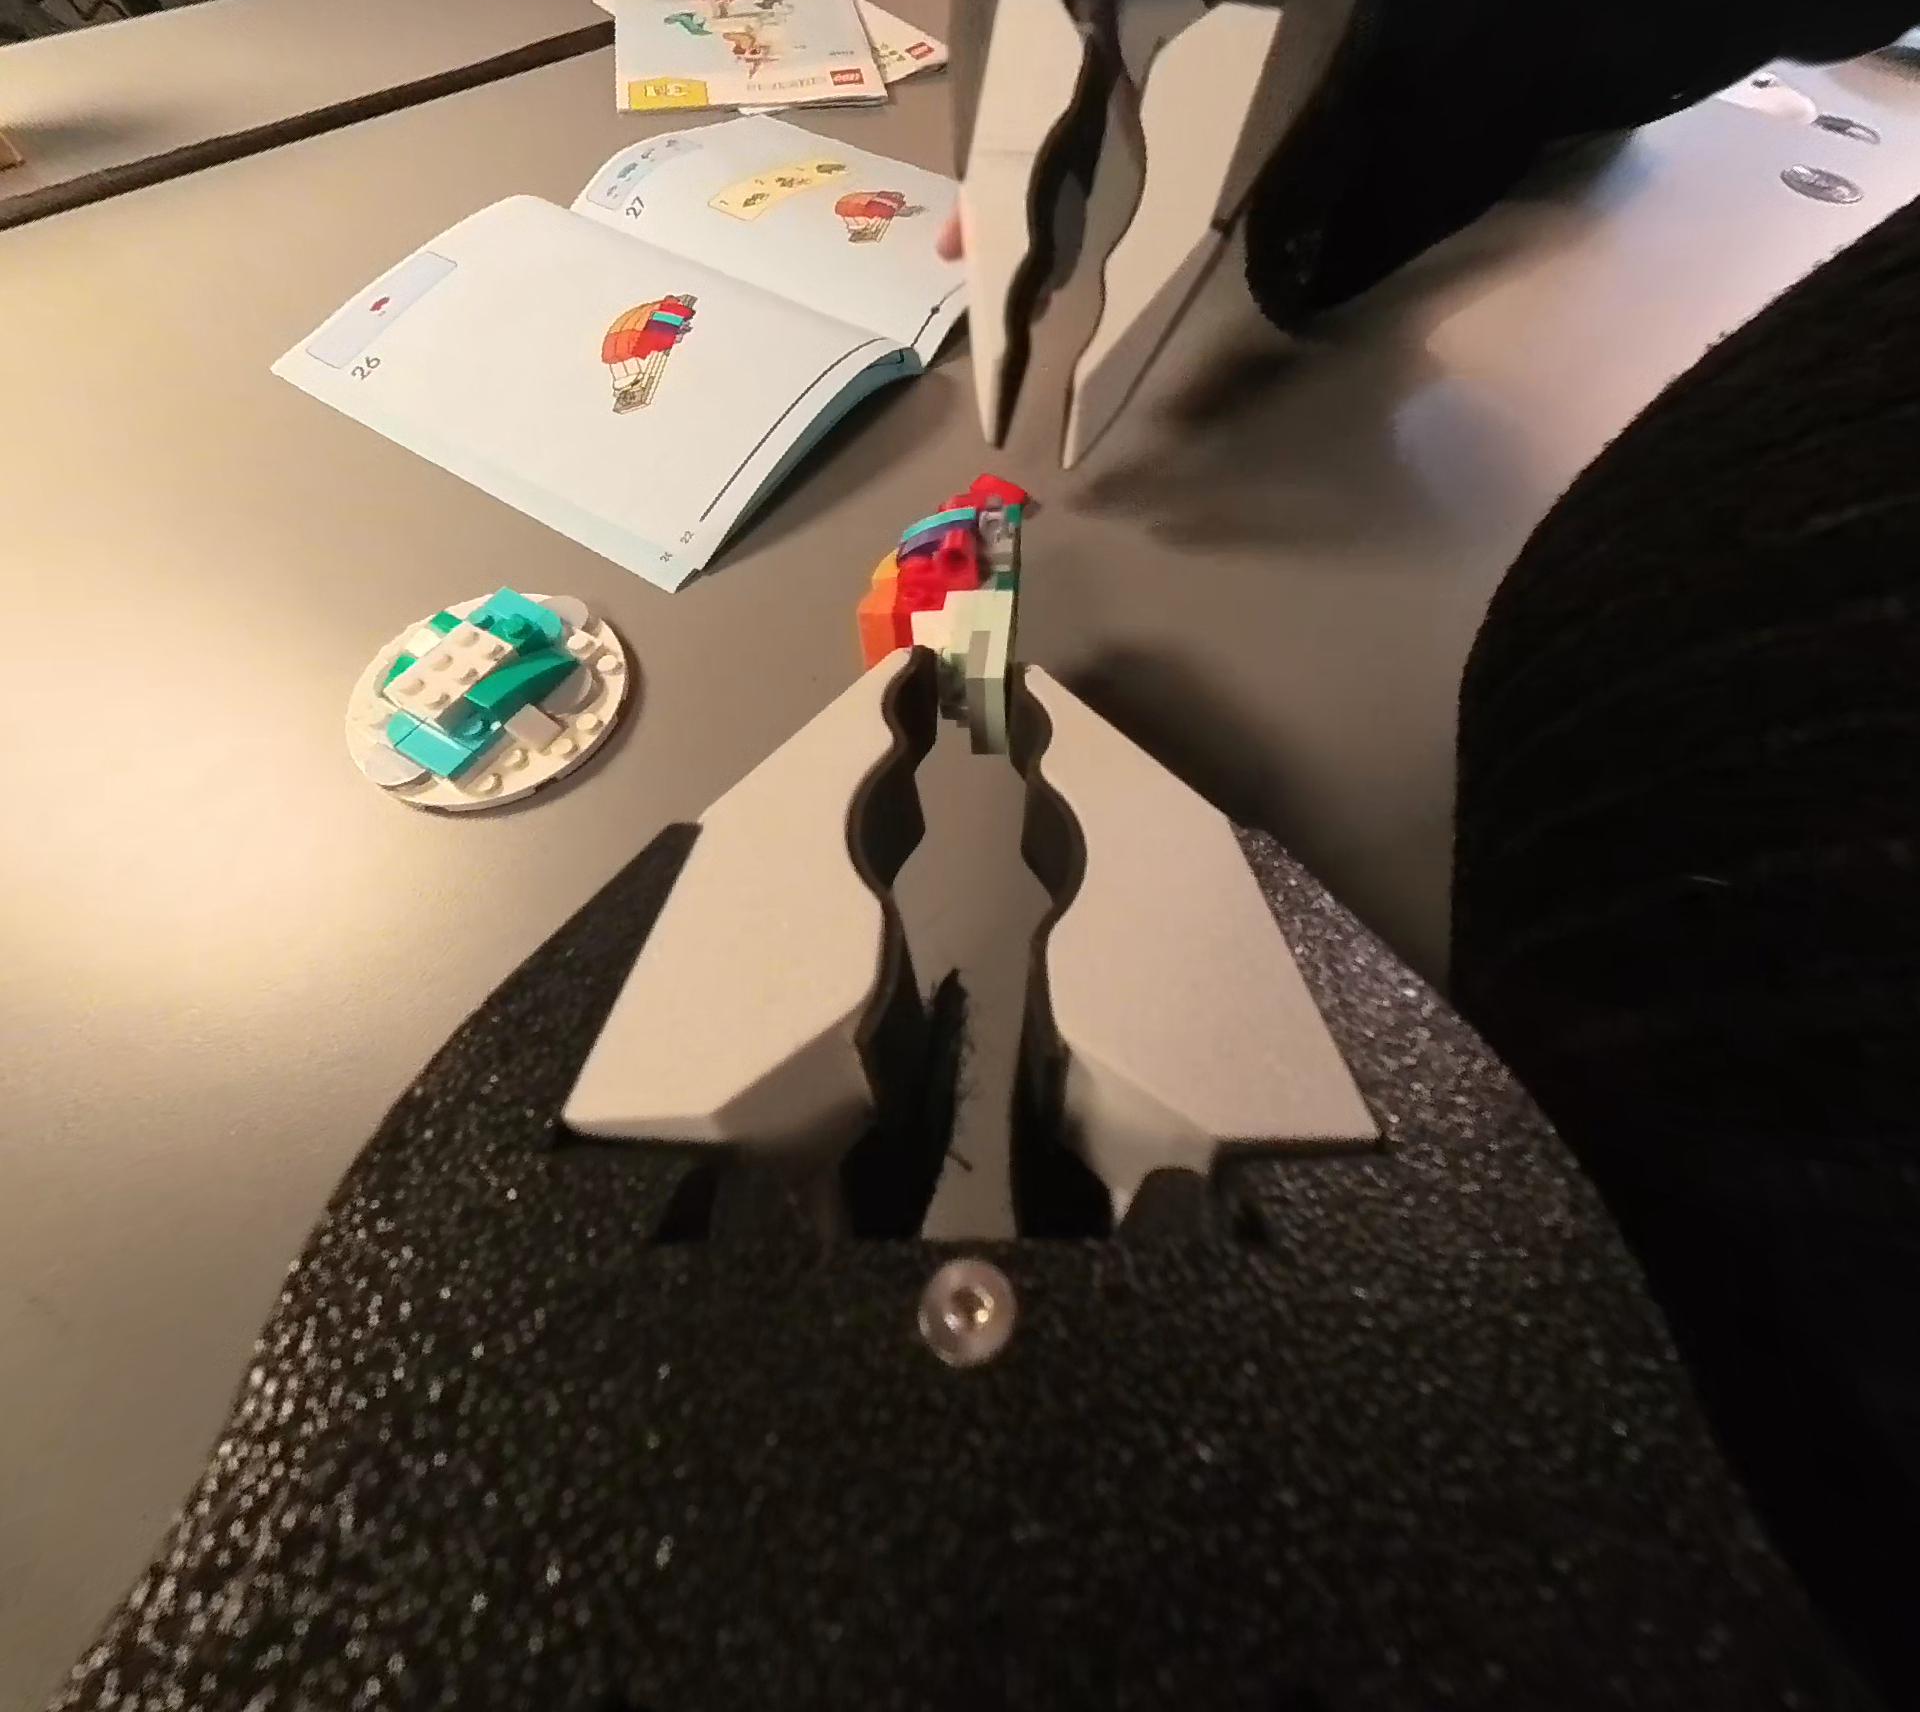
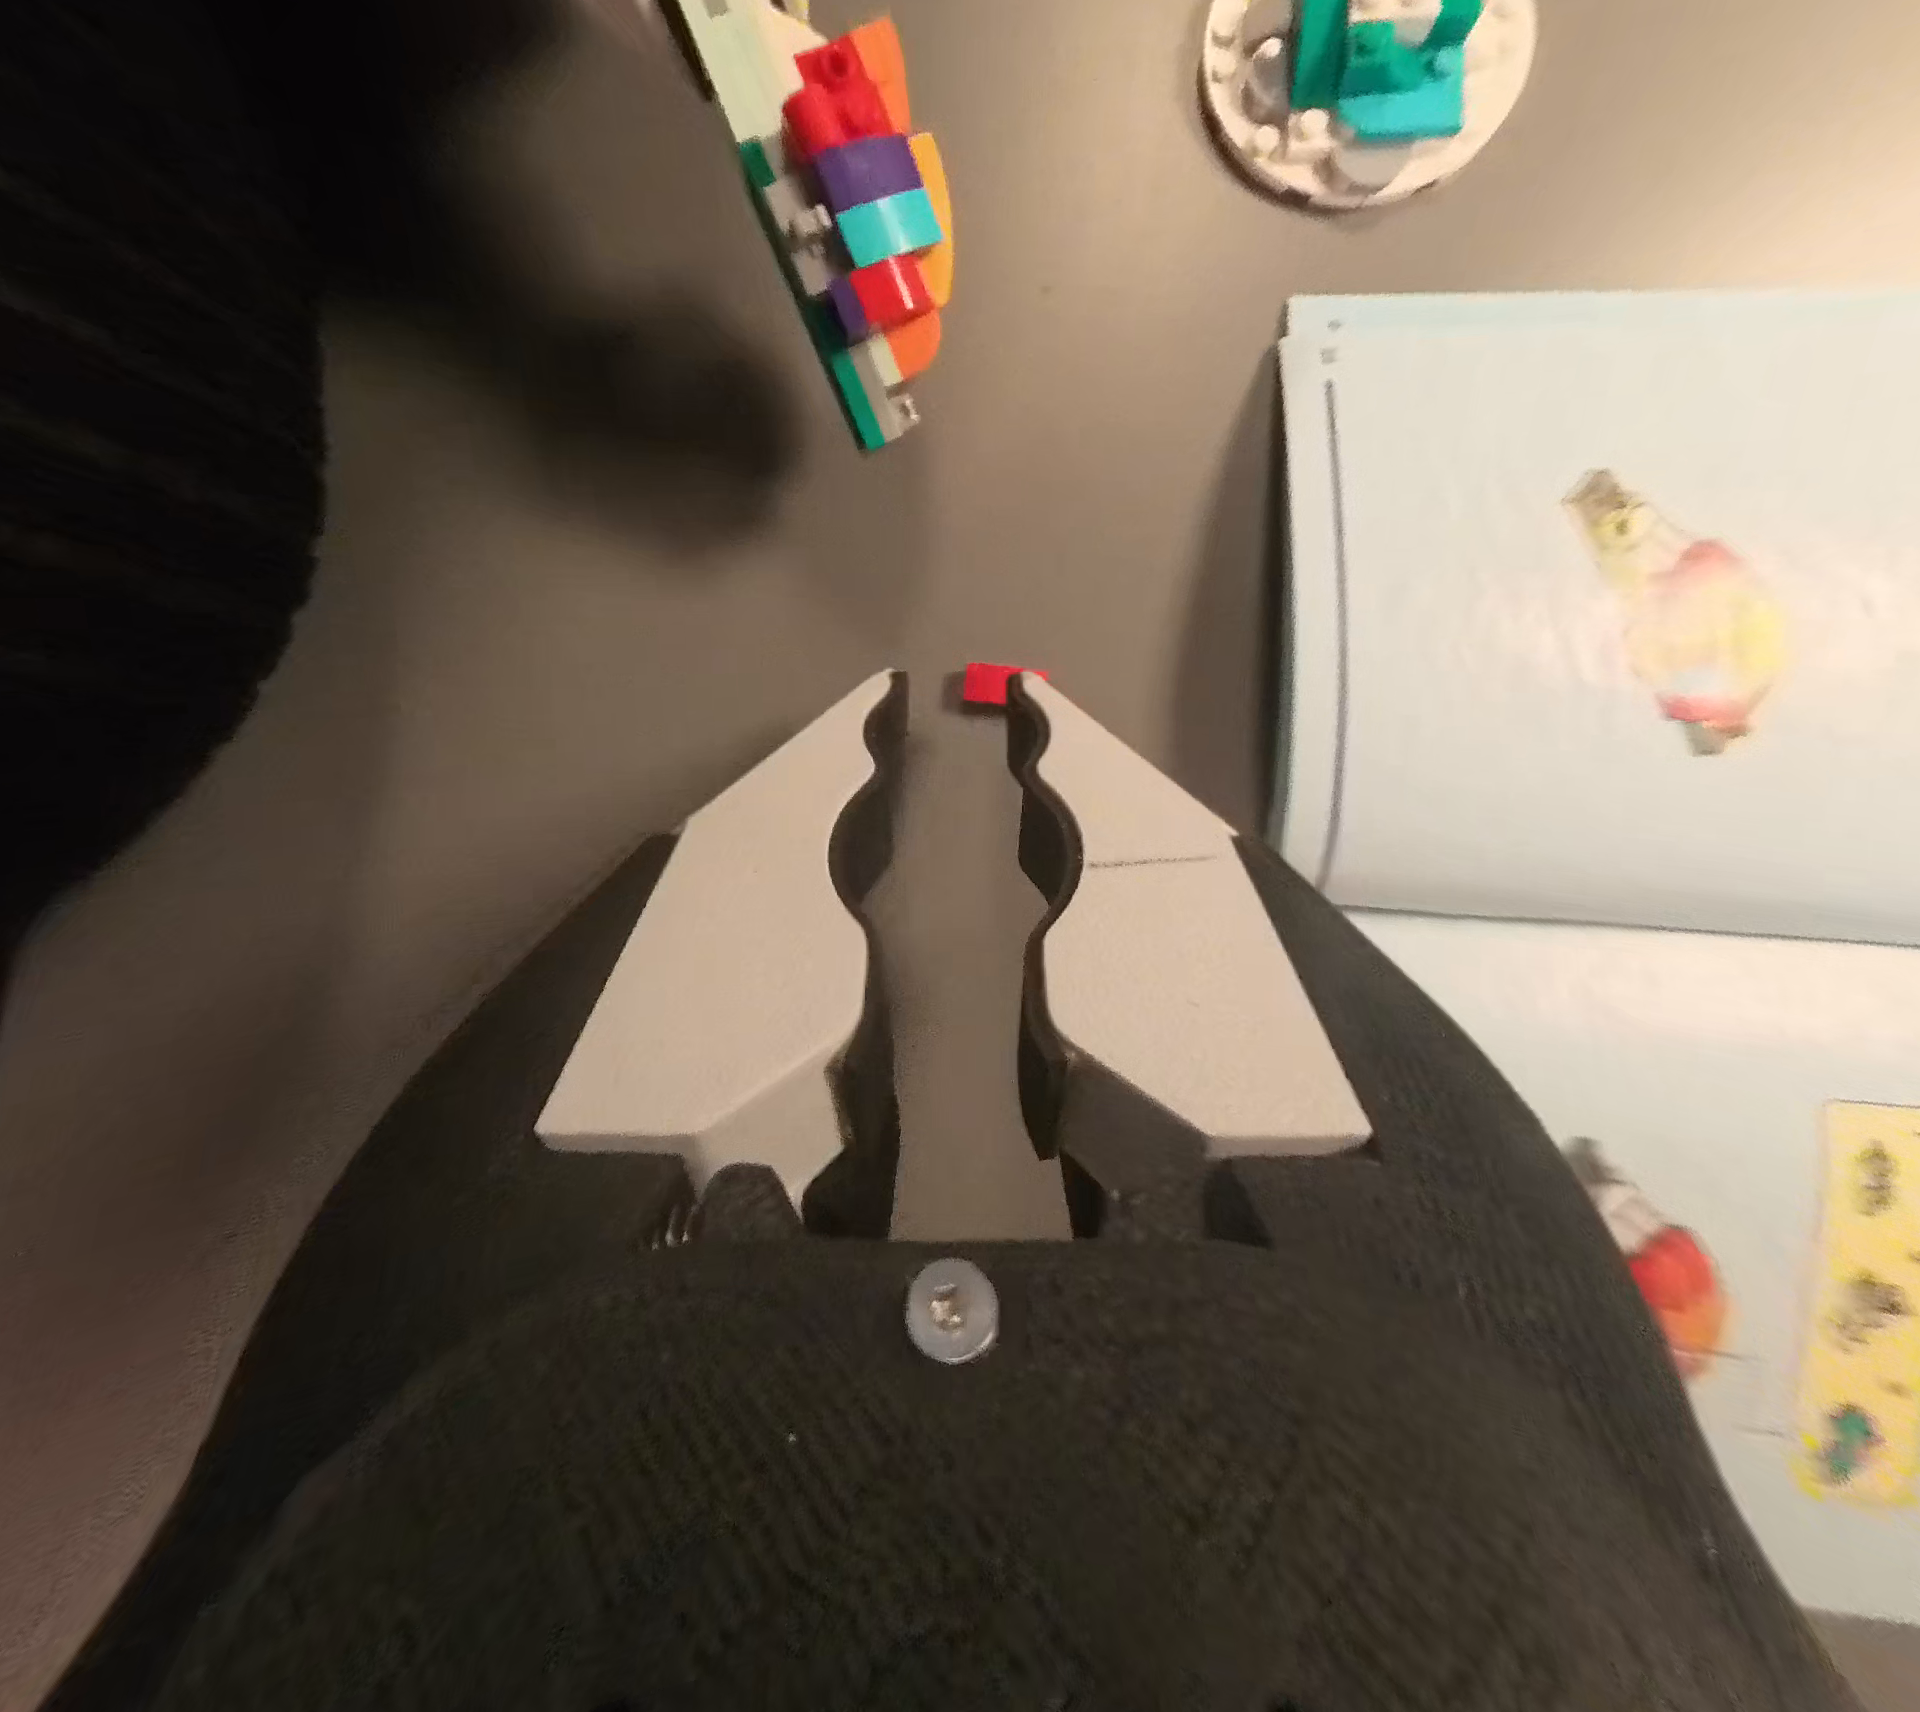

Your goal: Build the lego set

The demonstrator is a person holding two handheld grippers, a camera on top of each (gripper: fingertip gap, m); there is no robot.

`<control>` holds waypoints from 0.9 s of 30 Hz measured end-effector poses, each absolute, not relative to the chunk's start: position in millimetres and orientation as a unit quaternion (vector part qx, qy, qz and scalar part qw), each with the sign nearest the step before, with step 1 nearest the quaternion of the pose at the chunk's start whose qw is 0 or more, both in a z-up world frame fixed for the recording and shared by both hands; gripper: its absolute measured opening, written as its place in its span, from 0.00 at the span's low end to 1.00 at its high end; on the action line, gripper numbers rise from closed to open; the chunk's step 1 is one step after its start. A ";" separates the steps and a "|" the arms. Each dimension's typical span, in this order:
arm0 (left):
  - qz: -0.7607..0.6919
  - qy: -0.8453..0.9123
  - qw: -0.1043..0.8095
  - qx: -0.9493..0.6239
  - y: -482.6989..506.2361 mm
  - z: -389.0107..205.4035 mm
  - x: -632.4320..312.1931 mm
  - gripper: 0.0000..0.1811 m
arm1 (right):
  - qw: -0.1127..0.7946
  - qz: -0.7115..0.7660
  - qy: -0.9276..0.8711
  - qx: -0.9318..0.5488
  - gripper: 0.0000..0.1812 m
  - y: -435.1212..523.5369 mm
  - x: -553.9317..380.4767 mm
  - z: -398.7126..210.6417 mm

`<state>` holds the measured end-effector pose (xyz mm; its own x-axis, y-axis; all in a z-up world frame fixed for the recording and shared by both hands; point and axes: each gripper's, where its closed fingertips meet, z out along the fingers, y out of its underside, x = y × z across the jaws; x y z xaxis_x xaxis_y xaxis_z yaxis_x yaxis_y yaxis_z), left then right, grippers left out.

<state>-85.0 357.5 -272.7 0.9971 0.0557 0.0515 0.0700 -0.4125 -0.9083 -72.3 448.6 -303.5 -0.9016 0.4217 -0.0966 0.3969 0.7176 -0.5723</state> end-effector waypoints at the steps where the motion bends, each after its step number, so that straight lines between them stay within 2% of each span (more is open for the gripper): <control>1: -0.008 -0.036 0.541 -0.840 357.8 -272.4 -84.1 0.06 | 0.035 0.298 -0.933 -0.200 0.10 450.8 -75.4 -304.4; 5: -0.013 -0.025 0.542 -0.840 358.9 -270.7 -80.1 0.06 | 0.054 0.293 -0.952 -0.073 0.14 446.4 -71.6 -311.0; 9: -0.014 -0.015 0.540 -0.842 359.2 -270.4 -76.9 0.06 | 0.039 0.272 -0.961 -0.019 0.16 445.3 -71.5 -318.0; 19: -0.017 -0.013 0.540 -0.842 358.7 -270.9 -76.2 0.06 | 0.017 0.244 -0.969 -0.015 0.08 455.0 -72.2 -318.8; 27: -0.020 -0.008 0.539 -0.842 359.8 -272.4 -73.4 0.06 | 0.025 0.263 -0.964 -0.023 0.06 448.7 -70.3 -319.9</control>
